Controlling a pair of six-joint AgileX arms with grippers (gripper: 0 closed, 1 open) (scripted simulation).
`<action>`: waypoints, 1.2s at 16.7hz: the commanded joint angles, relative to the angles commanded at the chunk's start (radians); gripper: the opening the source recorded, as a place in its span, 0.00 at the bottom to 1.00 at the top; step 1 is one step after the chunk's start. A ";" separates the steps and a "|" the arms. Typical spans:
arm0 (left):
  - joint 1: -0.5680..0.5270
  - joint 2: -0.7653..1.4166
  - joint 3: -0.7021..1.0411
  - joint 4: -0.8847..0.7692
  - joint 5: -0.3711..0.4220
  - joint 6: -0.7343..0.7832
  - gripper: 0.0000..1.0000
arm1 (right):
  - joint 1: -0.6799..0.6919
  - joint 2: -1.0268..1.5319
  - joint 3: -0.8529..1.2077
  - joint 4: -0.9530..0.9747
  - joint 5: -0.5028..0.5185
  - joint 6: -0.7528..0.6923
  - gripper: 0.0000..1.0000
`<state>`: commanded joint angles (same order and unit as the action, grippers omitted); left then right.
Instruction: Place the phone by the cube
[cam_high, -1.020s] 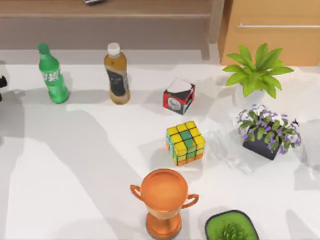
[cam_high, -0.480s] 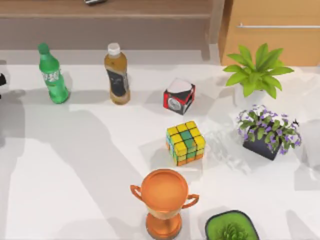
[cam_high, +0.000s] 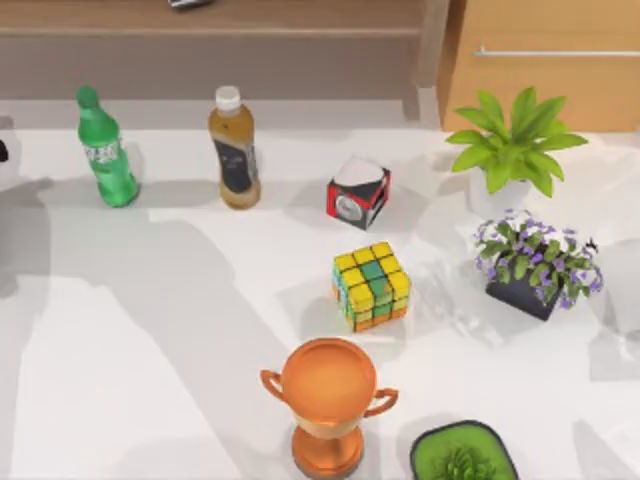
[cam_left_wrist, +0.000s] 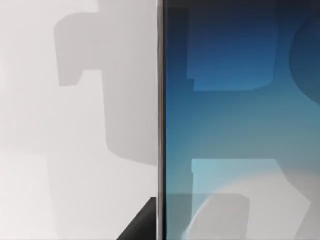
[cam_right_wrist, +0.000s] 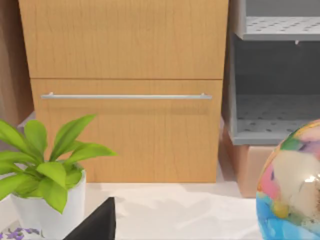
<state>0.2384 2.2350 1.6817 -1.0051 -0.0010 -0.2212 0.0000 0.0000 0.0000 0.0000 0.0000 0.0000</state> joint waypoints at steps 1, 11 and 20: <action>-0.001 -0.008 0.007 -0.002 -0.001 -0.002 0.00 | 0.000 0.000 0.000 0.000 0.000 0.000 1.00; -0.109 -0.210 0.104 -0.076 -0.017 -0.074 0.00 | 0.000 0.000 0.000 0.000 0.000 0.000 1.00; -0.357 -0.343 0.089 -0.139 -0.019 -0.150 0.00 | 0.000 0.000 0.000 0.000 0.000 0.000 1.00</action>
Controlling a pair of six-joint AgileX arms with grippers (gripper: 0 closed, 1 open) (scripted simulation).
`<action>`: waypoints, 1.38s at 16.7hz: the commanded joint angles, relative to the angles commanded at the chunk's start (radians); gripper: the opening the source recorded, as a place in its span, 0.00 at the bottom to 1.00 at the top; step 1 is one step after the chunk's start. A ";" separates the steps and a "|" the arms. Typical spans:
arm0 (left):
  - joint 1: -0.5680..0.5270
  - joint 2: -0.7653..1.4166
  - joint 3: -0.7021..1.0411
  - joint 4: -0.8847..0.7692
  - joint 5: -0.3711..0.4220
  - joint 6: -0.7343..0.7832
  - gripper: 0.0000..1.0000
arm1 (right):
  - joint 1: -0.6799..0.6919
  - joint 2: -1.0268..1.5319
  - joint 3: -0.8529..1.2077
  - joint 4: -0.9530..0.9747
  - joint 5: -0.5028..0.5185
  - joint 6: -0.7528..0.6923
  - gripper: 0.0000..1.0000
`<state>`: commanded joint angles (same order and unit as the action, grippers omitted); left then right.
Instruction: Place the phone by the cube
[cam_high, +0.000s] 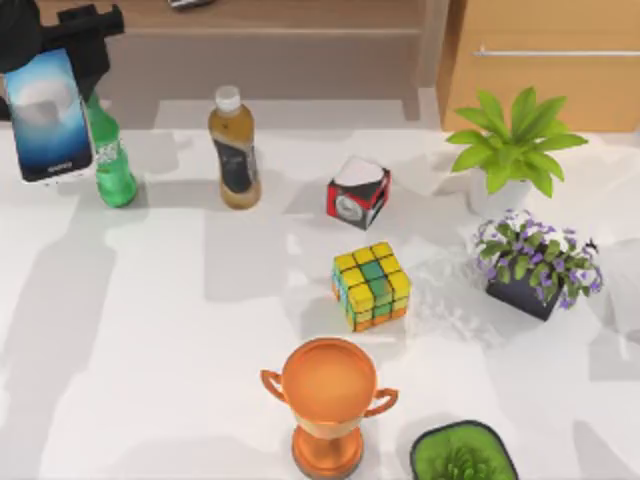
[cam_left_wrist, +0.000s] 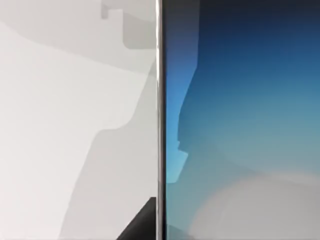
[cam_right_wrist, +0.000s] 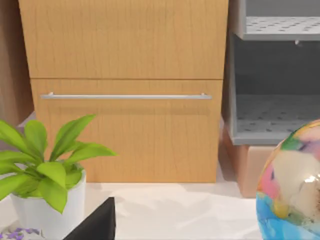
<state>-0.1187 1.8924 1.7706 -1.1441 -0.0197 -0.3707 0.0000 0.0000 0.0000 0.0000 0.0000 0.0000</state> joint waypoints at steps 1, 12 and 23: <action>-0.031 -0.006 -0.008 -0.005 0.001 -0.009 0.00 | 0.000 0.000 0.000 0.000 0.000 0.000 1.00; -0.311 0.058 -0.144 -0.005 0.010 -0.084 0.00 | 0.000 0.000 0.000 0.000 0.000 0.000 1.00; -0.381 0.121 -0.190 0.026 0.013 -0.098 0.00 | 0.000 0.000 0.000 0.000 0.000 0.000 1.00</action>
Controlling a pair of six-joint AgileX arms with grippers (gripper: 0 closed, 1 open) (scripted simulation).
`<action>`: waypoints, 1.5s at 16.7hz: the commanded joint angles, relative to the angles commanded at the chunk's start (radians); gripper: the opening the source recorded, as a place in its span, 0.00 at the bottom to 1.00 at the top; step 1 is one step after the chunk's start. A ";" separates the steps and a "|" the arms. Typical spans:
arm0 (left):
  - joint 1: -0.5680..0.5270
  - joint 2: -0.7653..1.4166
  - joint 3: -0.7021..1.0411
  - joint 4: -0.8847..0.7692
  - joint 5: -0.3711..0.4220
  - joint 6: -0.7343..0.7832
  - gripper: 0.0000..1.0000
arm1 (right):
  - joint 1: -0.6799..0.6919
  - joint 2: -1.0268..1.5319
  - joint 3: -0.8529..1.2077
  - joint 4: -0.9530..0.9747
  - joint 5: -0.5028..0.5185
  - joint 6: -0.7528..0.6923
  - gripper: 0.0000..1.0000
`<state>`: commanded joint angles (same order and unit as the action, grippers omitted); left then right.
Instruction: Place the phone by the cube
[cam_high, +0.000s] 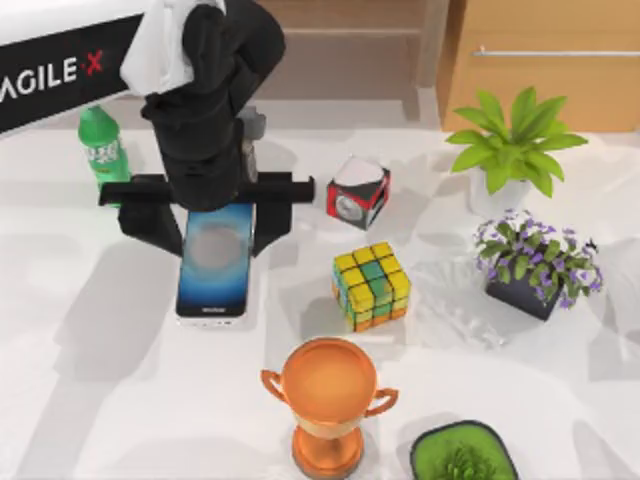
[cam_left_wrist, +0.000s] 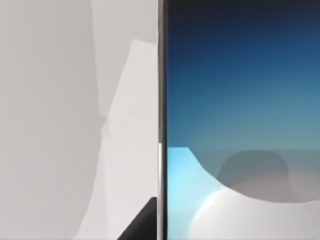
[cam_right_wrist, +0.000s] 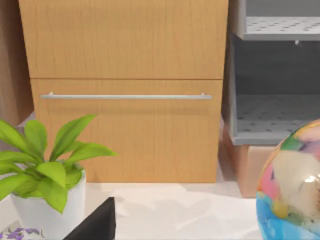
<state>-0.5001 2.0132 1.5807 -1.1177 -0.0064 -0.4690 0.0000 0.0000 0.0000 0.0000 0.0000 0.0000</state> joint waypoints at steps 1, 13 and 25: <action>0.005 -0.004 0.002 -0.002 0.000 0.002 0.00 | 0.000 0.000 0.000 0.000 0.000 0.000 1.00; 0.021 0.004 -0.030 0.033 -0.012 -0.018 0.00 | 0.000 0.000 0.000 0.000 0.000 0.000 1.00; 0.014 0.011 -0.079 0.160 -0.006 -0.005 0.00 | 0.000 0.000 0.000 0.000 0.000 0.000 1.00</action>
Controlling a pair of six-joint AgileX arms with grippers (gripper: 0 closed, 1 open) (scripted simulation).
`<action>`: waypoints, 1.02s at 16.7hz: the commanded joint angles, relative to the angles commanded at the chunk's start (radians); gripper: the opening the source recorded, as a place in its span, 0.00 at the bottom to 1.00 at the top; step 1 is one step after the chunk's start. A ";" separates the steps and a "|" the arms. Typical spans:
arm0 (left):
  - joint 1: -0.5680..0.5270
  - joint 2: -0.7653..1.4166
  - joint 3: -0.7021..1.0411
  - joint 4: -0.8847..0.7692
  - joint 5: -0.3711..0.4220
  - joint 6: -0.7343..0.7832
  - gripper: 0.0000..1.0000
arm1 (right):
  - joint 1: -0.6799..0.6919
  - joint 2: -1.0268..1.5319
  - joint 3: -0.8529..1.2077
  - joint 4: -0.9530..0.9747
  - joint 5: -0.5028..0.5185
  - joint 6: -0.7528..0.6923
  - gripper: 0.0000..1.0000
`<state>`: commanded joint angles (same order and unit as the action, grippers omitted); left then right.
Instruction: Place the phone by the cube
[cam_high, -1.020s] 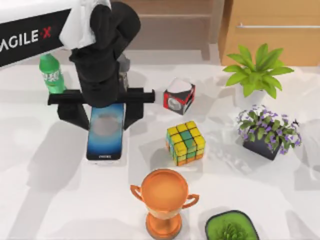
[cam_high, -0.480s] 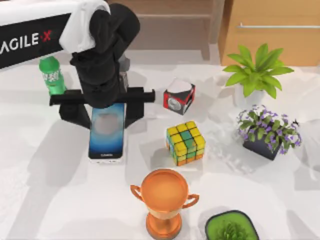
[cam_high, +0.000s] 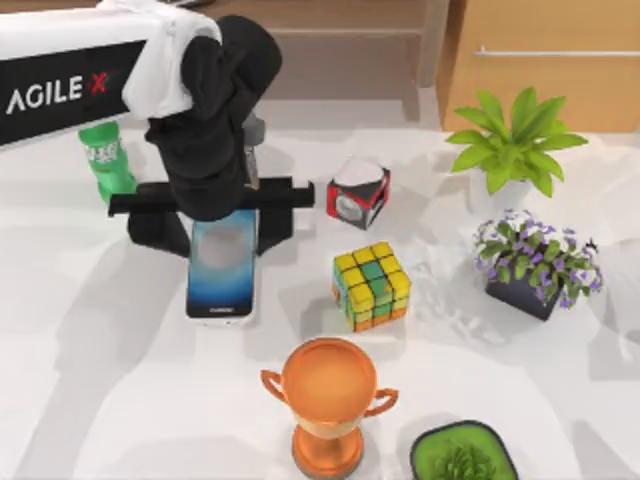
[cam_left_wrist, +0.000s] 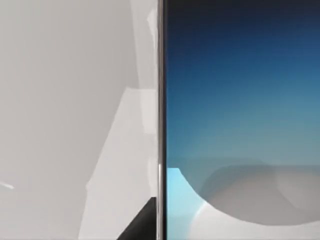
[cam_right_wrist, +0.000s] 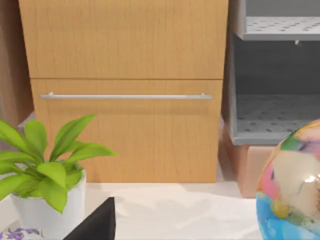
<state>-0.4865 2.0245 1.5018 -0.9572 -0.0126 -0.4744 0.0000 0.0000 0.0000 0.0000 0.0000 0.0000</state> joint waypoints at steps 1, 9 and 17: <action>-0.002 0.005 -0.007 0.009 0.002 0.002 0.00 | 0.000 0.000 0.000 0.000 0.000 0.000 1.00; -0.010 0.050 -0.056 0.036 0.007 0.010 0.00 | 0.000 0.000 0.000 0.000 0.000 0.000 1.00; -0.010 0.050 -0.056 0.036 0.007 0.010 0.45 | 0.000 0.000 0.000 0.000 0.000 0.000 1.00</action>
<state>-0.4969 2.0749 1.4459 -0.9211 -0.0058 -0.4649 0.0000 0.0000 0.0000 0.0000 0.0000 0.0000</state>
